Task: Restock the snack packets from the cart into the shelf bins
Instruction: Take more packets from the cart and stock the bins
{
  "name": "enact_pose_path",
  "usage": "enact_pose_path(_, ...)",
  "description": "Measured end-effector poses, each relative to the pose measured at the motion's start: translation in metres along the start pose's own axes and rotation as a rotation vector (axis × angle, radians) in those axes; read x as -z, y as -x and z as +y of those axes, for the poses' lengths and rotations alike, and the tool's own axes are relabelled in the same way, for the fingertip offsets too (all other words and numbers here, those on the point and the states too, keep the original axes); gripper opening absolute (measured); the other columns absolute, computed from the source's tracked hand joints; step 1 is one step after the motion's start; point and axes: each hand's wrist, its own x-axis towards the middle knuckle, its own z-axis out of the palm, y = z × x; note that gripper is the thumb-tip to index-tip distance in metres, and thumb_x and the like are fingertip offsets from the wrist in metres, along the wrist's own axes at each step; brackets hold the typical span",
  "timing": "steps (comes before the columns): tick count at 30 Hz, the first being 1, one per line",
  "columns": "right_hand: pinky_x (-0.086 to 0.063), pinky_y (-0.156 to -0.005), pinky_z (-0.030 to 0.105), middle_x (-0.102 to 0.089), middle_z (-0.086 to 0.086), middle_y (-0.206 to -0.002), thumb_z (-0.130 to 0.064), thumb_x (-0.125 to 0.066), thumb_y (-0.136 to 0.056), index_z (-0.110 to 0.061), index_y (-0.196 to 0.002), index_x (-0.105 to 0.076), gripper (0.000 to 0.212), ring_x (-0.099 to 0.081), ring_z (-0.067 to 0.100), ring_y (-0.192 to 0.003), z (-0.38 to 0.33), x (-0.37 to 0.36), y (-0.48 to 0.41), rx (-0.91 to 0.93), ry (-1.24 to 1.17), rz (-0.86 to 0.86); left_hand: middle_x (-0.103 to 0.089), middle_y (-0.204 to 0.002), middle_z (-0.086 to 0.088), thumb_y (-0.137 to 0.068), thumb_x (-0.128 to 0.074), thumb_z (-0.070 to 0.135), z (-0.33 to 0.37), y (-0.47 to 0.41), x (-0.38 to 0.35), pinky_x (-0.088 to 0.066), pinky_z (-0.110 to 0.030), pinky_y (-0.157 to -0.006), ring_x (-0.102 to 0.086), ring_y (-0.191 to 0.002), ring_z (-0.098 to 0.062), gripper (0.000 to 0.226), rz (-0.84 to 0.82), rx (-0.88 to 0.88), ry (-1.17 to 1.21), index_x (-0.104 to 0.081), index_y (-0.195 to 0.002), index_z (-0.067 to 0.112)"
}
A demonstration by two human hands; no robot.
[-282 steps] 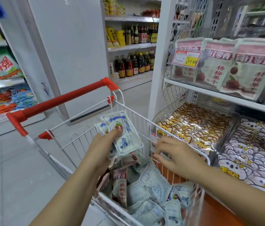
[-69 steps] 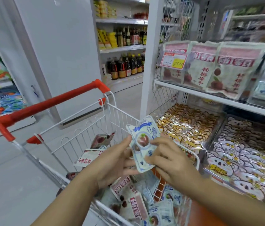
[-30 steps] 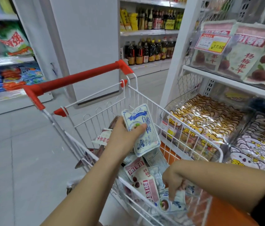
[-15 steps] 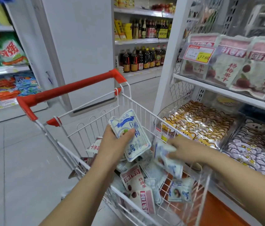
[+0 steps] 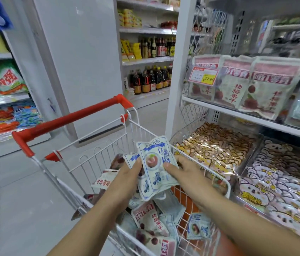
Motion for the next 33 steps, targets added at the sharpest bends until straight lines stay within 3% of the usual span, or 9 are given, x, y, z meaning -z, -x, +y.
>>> enact_pose_path(2, -0.044, -0.11, 0.046, -0.066, -0.009, -0.13, -0.074, -0.066, -0.074, -0.026, -0.132, -0.059, 0.076, -0.061, 0.013, -0.122, 0.003, -0.001, -0.001, -0.038, 0.01, -0.007, -0.076, -0.085, 0.021, -0.104, -0.03, 0.058, 0.001, -0.001, -0.001, -0.053, -0.024, -0.073, -0.073, -0.08, 0.0, 0.045, -0.012, 0.023, 0.031, -0.064, -0.12, 0.034)
enact_pose_path(5, -0.047, -0.106, 0.046, -0.072, -0.01, -0.119, -0.043, -0.063, -0.095, -0.028, -0.123, -0.063, 0.032, -0.067, 0.011, -0.113, 0.001, -0.001, -0.001, -0.038, -0.034, -0.043, -0.076, -0.112, -0.006, -0.097, -0.033, 0.068, 0.007, -0.004, -0.003, -0.053, -0.049, -0.098, -0.073, -0.104, -0.025, 0.061, -0.06, 0.1, 0.268, -0.065, -0.127, 0.025)
enact_pose_path(8, -0.05, -0.103, 0.032, -0.071, -0.018, -0.117, -0.03, -0.058, -0.1, -0.034, -0.123, -0.063, 0.024, -0.066, 0.002, -0.11, -0.007, 0.001, 0.002, 0.026, 0.015, -0.038, -0.07, -0.126, 0.01, -0.083, -0.058, 0.077, 0.015, -0.008, -0.012, -0.049, -0.041, -0.102, -0.067, -0.115, -0.01, 0.062, -0.093, -0.061, 0.102, -0.057, -0.132, 0.038)
enact_pose_path(11, -0.045, -0.107, 0.031, -0.065, -0.025, -0.125, -0.045, -0.056, -0.096, -0.044, -0.129, -0.057, 0.033, -0.059, -0.001, -0.12, -0.032, 0.008, 0.012, 0.06, 0.096, -0.057, -0.072, -0.12, 0.012, -0.06, -0.079, 0.077, 0.029, -0.012, -0.028, -0.05, -0.047, -0.103, -0.069, -0.11, -0.011, 0.084, -0.015, -0.17, 0.08, -0.052, -0.129, 0.038)
enact_pose_path(14, -0.045, -0.107, 0.03, -0.065, -0.026, -0.124, -0.038, -0.059, -0.097, -0.047, -0.126, -0.056, 0.03, -0.059, -0.003, -0.118, -0.063, 0.033, 0.023, 0.126, 0.135, -0.043, -0.072, -0.114, 0.019, -0.068, -0.075, 0.074, 0.061, -0.007, -0.045, -0.054, -0.031, -0.094, -0.069, -0.102, 0.0, 0.072, 0.003, -0.308, 0.031, -0.053, -0.127, 0.04)
enact_pose_path(19, -0.052, -0.099, 0.03, -0.065, -0.014, -0.127, -0.023, -0.076, -0.081, -0.036, -0.14, -0.046, 0.068, -0.066, -0.001, -0.109, -0.129, 0.111, 0.039, 0.186, 0.023, 0.043, -0.07, -0.105, 0.03, -0.084, -0.066, 0.048, 0.143, 0.005, -0.079, -0.048, -0.003, -0.071, -0.066, -0.093, 0.011, 0.043, -0.104, -0.607, -0.042, -0.057, -0.125, 0.038)
enact_pose_path(23, -0.049, -0.106, 0.044, -0.063, 0.0, -0.13, -0.022, -0.092, -0.061, -0.026, -0.153, -0.033, 0.108, -0.066, 0.011, -0.115, -0.183, 0.182, 0.057, 0.271, 0.124, 0.16, -0.071, -0.112, 0.021, -0.082, -0.069, 0.053, 0.211, -0.003, -0.116, -0.057, -0.024, -0.087, -0.068, -0.099, 0.005, 0.06, -0.219, -0.771, -0.086, -0.054, -0.135, 0.031)
enact_pose_path(28, -0.055, -0.092, 0.039, -0.071, 0.01, -0.115, 0.004, -0.079, -0.076, -0.023, -0.126, -0.055, 0.062, -0.071, 0.019, -0.1, -0.227, 0.258, 0.076, 0.372, 0.276, 0.257, -0.065, -0.126, 0.017, -0.085, -0.078, 0.039, 0.282, -0.02, -0.171, -0.052, -0.023, -0.095, -0.064, -0.11, 0.003, 0.071, -0.338, -1.013, -0.211, -0.037, -0.142, 0.031)
enact_pose_path(33, -0.053, -0.067, 0.022, -0.073, 0.011, -0.106, 0.004, -0.075, -0.06, -0.009, -0.134, -0.051, 0.079, -0.071, 0.011, -0.084, -0.225, 0.319, 0.062, 0.279, 0.205, 0.285, -0.065, -0.13, 0.007, -0.068, -0.071, 0.074, 0.318, -0.039, -0.228, -0.05, -0.048, -0.098, -0.063, -0.115, -0.02, 0.102, -0.153, -1.182, -0.543, -0.019, -0.149, 0.042)
